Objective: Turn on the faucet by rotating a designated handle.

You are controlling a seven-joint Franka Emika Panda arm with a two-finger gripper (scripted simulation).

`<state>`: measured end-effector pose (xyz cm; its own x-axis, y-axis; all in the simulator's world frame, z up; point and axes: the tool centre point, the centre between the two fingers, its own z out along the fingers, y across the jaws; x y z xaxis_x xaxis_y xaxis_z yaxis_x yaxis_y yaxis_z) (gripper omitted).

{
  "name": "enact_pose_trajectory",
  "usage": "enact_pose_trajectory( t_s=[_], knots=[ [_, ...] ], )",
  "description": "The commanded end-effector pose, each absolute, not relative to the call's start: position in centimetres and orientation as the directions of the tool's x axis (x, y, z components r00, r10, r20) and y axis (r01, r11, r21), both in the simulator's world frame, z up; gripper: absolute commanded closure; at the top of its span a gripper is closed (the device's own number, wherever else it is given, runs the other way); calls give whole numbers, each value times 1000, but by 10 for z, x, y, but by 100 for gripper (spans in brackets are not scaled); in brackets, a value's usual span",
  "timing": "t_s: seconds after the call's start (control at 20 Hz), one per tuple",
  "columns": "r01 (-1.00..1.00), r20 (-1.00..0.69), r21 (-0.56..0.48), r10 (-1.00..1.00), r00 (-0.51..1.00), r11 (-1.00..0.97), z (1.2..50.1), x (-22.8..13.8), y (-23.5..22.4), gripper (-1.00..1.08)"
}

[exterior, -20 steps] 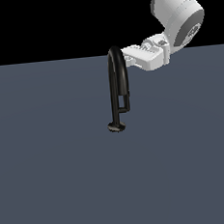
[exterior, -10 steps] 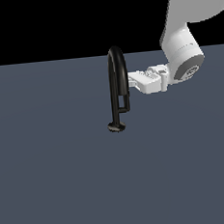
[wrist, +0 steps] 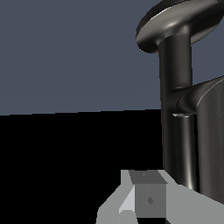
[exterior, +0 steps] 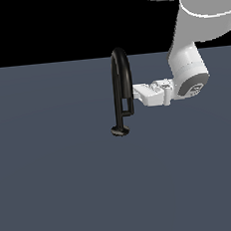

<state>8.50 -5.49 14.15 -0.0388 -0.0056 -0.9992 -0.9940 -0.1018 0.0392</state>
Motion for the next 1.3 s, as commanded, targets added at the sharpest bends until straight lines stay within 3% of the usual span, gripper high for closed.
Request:
enact_pose_trajectory(
  t_s=[0.0, 1.25],
  knots=[
    [-994, -999, 40, -4, -40, -100, 141, 85, -55, 108],
    [-994, -999, 40, -4, -39, -100, 159, 37, -59, 108]
  ],
)
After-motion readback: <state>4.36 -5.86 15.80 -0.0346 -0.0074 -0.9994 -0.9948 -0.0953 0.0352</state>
